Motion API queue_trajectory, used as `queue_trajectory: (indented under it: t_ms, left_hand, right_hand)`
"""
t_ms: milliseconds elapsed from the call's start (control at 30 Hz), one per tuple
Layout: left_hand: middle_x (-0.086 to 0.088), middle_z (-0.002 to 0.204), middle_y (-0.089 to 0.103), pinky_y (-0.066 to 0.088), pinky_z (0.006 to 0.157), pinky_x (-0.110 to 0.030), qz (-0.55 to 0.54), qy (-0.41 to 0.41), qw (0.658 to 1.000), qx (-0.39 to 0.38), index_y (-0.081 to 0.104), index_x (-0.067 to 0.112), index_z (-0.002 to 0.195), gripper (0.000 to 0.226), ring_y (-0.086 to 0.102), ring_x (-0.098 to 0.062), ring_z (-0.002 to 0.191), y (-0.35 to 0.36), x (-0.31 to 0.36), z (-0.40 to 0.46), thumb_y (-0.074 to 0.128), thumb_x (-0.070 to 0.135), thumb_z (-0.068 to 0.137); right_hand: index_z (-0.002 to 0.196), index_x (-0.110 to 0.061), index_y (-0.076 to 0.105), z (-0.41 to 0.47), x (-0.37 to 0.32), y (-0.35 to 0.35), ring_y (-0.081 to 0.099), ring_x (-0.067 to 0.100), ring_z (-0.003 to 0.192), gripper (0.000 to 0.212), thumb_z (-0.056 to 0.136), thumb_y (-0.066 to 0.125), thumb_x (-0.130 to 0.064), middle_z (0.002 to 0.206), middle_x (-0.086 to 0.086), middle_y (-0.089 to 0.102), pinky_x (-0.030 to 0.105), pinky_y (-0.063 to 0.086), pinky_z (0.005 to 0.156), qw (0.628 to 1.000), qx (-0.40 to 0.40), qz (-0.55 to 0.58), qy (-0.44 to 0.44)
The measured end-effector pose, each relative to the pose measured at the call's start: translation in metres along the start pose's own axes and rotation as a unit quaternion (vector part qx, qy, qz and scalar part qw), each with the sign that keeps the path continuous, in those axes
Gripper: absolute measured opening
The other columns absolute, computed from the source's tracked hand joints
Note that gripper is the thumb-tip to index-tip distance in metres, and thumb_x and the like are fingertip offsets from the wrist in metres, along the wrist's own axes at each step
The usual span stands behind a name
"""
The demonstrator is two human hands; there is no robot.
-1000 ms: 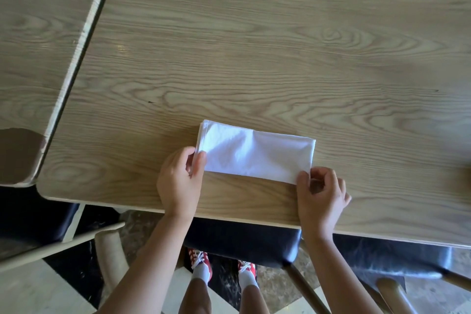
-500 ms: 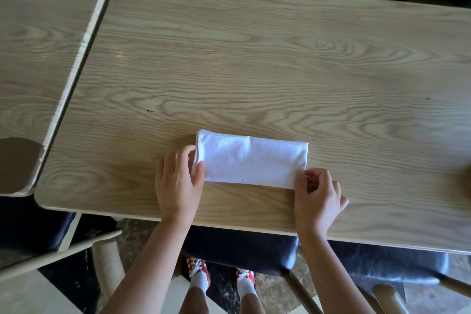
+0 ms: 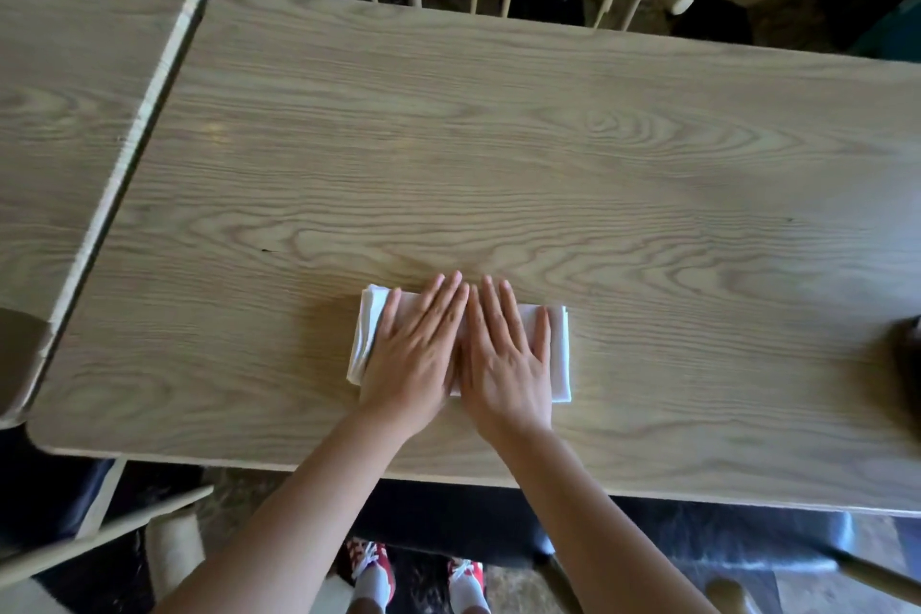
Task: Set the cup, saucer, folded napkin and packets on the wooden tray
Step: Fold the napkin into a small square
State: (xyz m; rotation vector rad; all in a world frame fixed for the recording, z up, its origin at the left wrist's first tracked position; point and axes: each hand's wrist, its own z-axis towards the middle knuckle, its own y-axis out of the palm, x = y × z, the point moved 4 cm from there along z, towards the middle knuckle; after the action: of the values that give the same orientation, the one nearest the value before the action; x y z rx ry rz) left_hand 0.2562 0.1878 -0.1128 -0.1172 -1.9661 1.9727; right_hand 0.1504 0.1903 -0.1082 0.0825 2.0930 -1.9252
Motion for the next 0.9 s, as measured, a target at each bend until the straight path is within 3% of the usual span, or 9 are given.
queue_trajectory:
  t_ms: [133,233,333,467,600,700,900]
  left_hand:
    - [-0.002,0.153,0.024,0.014,0.113,-0.045,0.016,0.003,1.0,-0.011,0.028,0.01,0.144,0.056,0.021,-0.015,0.141,-0.001,0.001,0.002,0.033,0.024,0.09]
    - [0.0,0.152,0.024,0.019,0.112,-0.042,0.03,0.022,0.999,-0.005,0.028,0.013,0.144,0.055,0.025,-0.013,0.14,-0.004,-0.004,0.003,0.032,0.024,0.091]
    - [-0.003,0.153,0.025,0.02,0.112,-0.044,0.047,0.034,0.998,-0.003,0.029,0.014,0.144,0.055,0.027,-0.014,0.139,-0.008,-0.01,0.002,0.031,0.028,0.091]
    - [-0.009,0.151,0.029,0.019,0.112,-0.055,0.07,-0.028,0.997,0.007,0.031,0.009,0.143,0.057,0.029,-0.018,0.139,-0.013,-0.025,-0.01,0.031,0.033,0.091]
    - [-0.008,0.152,0.026,0.019,0.112,-0.048,0.061,-0.047,0.997,0.009,0.027,0.006,0.144,0.057,0.021,-0.017,0.14,-0.017,-0.043,-0.023,0.025,0.031,0.093]
    - [-0.008,0.152,0.026,0.02,0.111,-0.046,0.049,-0.024,0.998,-0.001,0.028,0.005,0.143,0.056,0.019,-0.017,0.141,-0.017,-0.046,-0.02,0.024,0.029,0.092]
    - [-0.004,0.154,0.024,0.015,0.112,-0.049,0.086,0.102,0.99,-0.04,0.021,0.011,0.146,0.055,0.016,-0.014,0.142,-0.02,-0.061,0.007,0.019,0.032,0.095]
  right_hand:
    - [0.143,-0.014,0.028,0.0,0.0,0.001,0.022,0.019,0.14,0.054,0.092,0.027,-0.031,0.15,0.004,0.032,0.055,0.029,0.108,1.0,0.003,-0.022,-0.006]
    - [0.144,-0.015,0.026,0.001,0.006,-0.004,0.022,0.017,0.14,0.057,0.091,0.029,-0.035,0.15,0.004,0.031,0.05,0.016,0.11,0.998,0.001,-0.03,-0.051]
    - [0.144,-0.018,0.027,0.0,0.028,-0.011,0.022,0.016,0.14,0.063,0.085,0.036,-0.037,0.151,0.006,0.029,0.048,0.012,0.111,0.994,-0.011,-0.049,-0.093]
    - [0.146,-0.019,0.019,-0.005,0.059,-0.017,0.015,0.014,0.141,0.069,0.083,0.037,-0.04,0.154,0.005,0.021,0.05,0.009,0.112,0.995,-0.029,-0.068,-0.07]
    - [0.146,-0.017,0.018,-0.007,0.063,-0.019,0.016,0.016,0.142,0.068,0.084,0.035,-0.039,0.154,0.006,0.021,0.051,0.01,0.112,0.994,-0.034,-0.071,-0.069]
    - [0.145,-0.016,0.023,-0.009,0.061,-0.021,0.02,0.018,0.141,0.065,0.086,0.033,-0.039,0.153,0.007,0.024,0.052,0.011,0.111,0.995,-0.034,-0.075,-0.064]
    - [0.144,-0.01,0.025,-0.037,0.06,-0.016,0.02,0.021,0.14,0.066,0.085,0.032,-0.039,0.151,0.012,0.027,0.055,0.013,0.109,0.996,-0.027,-0.083,-0.019]
